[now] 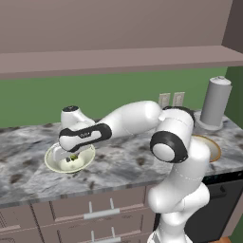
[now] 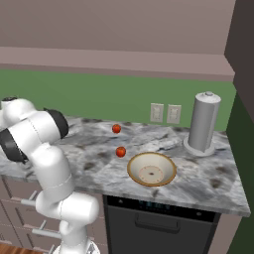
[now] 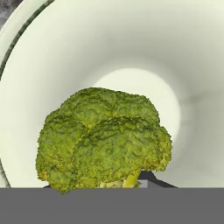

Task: Pick both bowls and place them on the counter. Then place the apple in one bowl and place the broccoli in the other bowl.

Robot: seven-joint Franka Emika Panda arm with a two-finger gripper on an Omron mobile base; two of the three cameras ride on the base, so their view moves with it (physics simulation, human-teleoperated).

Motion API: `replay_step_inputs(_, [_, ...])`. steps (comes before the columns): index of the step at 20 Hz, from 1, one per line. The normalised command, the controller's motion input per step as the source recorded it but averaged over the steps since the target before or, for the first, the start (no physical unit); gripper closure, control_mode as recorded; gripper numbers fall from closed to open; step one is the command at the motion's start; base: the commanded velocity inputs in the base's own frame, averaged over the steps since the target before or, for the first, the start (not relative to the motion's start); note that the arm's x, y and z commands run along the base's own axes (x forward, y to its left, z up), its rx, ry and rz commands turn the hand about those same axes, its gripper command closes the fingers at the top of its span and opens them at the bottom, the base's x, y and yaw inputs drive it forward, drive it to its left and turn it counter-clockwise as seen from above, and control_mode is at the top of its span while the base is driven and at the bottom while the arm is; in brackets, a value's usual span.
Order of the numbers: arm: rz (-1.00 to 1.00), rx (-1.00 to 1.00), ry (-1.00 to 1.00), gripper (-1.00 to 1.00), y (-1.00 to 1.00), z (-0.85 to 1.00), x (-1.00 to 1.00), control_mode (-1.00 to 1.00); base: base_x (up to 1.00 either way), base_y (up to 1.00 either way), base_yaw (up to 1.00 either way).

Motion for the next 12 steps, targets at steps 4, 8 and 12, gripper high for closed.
replay_step_inputs(4, [0.0,-0.01,0.0,1.0,0.0,-0.33,0.22,-1.0,0.0,0.0,0.0])
replay_step_inputs(8, [0.0,0.0,0.0,1.0,0.0,-0.37,0.17,-1.0,0.0,0.0,0.0])
replay_step_inputs(12, [0.0,0.0,0.01,1.0,0.0,-0.31,0.03,-1.0,0.0,0.0,0.0])
